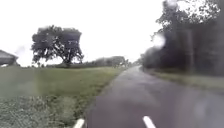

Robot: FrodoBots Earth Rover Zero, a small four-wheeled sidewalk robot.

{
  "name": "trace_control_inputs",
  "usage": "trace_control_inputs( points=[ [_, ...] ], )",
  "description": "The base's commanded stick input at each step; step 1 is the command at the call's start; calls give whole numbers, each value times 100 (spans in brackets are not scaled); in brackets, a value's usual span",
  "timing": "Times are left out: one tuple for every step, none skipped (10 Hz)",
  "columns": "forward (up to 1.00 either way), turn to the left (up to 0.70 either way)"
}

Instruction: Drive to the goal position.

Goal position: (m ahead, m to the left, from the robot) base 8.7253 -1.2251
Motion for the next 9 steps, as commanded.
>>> trace_control_inputs(
  points=[
    [70,0],
    [70,0],
    [70,0],
    [70,0],
    [70,0],
    [70,0],
    [70,0],
    [70,0],
    [70,0]
  ],
)
